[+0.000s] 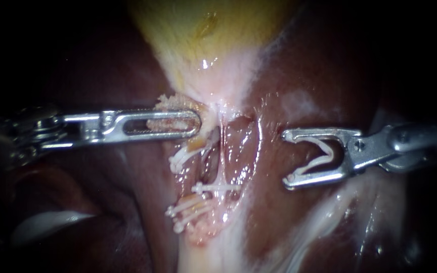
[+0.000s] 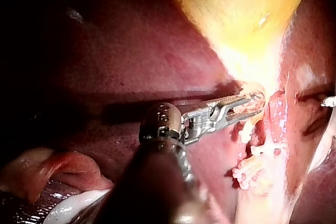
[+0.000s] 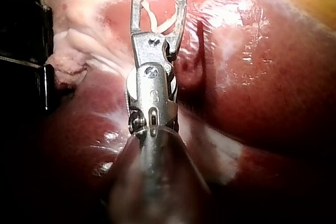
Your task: Clipping second clip right tube
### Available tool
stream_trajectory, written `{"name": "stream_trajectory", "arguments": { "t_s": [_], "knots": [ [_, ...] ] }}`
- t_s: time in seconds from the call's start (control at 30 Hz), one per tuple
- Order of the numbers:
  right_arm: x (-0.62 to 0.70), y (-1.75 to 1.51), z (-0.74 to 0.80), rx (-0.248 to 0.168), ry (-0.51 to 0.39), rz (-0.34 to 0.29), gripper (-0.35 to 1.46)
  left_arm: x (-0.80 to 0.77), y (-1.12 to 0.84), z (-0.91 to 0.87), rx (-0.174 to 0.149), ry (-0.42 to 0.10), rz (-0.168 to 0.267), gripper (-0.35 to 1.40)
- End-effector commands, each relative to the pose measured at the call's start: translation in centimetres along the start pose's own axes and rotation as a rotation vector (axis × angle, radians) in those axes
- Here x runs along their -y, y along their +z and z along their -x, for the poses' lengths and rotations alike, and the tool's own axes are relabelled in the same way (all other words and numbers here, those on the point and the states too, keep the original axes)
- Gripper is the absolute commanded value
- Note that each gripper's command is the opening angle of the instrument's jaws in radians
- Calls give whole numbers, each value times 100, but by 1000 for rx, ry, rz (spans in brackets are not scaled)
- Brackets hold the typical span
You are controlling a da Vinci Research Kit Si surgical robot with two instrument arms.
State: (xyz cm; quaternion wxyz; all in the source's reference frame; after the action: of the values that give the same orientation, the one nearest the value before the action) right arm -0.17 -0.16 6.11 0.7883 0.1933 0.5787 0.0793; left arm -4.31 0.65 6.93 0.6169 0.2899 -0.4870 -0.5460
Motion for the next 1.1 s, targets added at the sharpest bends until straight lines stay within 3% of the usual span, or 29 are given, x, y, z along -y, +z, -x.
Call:
{"name": "stream_trajectory", "arguments": {
  "t_s": [0.03, 0.23, 0.43, 0.7, 1.0, 1.1],
  "knots": [
    [0, 0, 0, 0, 1, 0, 50, 1, -1, 1, -7, -5, 5, -35],
    [0, 0, 0, 1, 1, 1, 50, 4, -8, 8, -11, -9, 1, -35],
    [1, 0, 0, 1, 1, 1, 50, 12, -32, 28, -15, -27, 5, -35],
    [0, 1, 0, 1, 1, 2, 50, 31, -73, 53, 26, -22, 0, -35],
    [0, 7, -1, 2, -4, 5, 50, 35, -71, 49, 31, -21, 1, -35],
    [1, 15, 0, 1, 30, 10, 50, 35, -70, 49, 32, -21, 2, -35]
  ]
}}
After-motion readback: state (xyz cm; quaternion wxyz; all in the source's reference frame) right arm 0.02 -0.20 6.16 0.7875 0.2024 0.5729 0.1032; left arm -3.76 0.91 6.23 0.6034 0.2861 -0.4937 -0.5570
